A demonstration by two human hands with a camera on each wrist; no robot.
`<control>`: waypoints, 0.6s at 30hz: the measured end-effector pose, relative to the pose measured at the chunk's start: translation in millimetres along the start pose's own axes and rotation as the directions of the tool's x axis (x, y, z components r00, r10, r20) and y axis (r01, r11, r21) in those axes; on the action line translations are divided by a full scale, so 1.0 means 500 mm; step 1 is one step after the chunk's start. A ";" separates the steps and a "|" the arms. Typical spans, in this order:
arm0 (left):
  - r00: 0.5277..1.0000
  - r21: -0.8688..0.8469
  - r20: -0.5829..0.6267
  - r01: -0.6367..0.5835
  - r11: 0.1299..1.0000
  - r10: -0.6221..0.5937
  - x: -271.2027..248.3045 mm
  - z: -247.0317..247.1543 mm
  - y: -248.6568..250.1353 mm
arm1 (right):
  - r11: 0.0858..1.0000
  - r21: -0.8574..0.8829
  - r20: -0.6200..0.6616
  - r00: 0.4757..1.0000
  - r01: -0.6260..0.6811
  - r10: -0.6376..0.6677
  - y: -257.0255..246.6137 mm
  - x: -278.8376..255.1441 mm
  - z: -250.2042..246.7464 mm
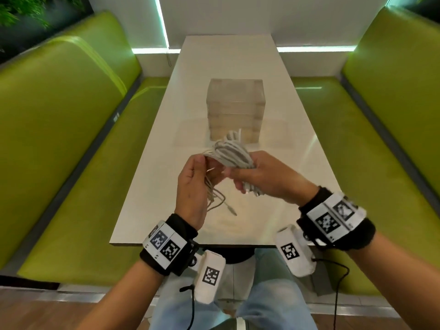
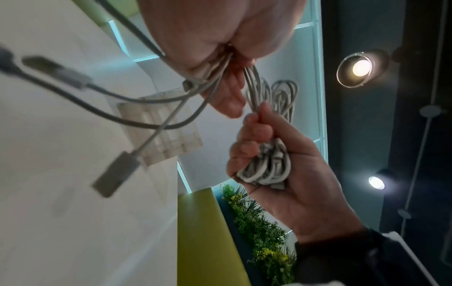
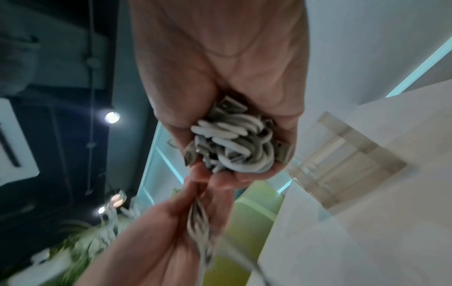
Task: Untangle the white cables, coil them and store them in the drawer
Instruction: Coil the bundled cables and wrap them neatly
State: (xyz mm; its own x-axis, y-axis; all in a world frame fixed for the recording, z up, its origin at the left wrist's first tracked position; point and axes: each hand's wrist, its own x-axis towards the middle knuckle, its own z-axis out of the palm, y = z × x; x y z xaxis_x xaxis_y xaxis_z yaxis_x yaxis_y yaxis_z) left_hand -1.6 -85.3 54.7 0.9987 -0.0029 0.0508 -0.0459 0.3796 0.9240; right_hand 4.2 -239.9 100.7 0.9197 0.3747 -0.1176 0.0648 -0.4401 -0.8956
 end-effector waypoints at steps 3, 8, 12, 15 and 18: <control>0.996 -0.112 -0.036 0.083 0.990 -0.087 0.002 0.007 0.004 | 0.991 -0.130 -0.027 0.999 0.036 -0.040 0.017 0.013 0.046; 0.967 -0.293 -0.055 0.224 0.929 -0.250 -0.003 0.000 -0.002 | 0.986 -0.169 -0.068 0.998 -0.001 -0.011 0.032 0.018 0.088; 0.971 -0.209 -0.038 0.225 0.952 -0.238 -0.016 -0.005 0.000 | 0.993 -0.114 -0.075 0.997 0.006 -0.015 0.038 0.023 0.084; 0.984 -0.045 -0.001 0.177 0.983 -0.177 -0.021 -0.003 -0.004 | 0.986 -0.162 -0.010 1.000 -0.024 0.023 0.038 0.019 0.082; 0.983 -0.012 -0.068 0.170 0.985 -0.170 -0.014 -0.002 0.005 | 0.981 -0.194 0.053 0.999 -0.002 0.012 0.027 0.016 0.090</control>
State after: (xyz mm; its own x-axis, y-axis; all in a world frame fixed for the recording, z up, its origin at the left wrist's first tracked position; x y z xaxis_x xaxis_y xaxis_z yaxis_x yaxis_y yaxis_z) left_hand -8.8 -83.6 56.2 0.9911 -0.0045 -0.1333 0.1248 0.3848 0.9145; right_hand -5.1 -206.2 68.2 0.8988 0.4115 -0.1511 0.1368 -0.5907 -0.7952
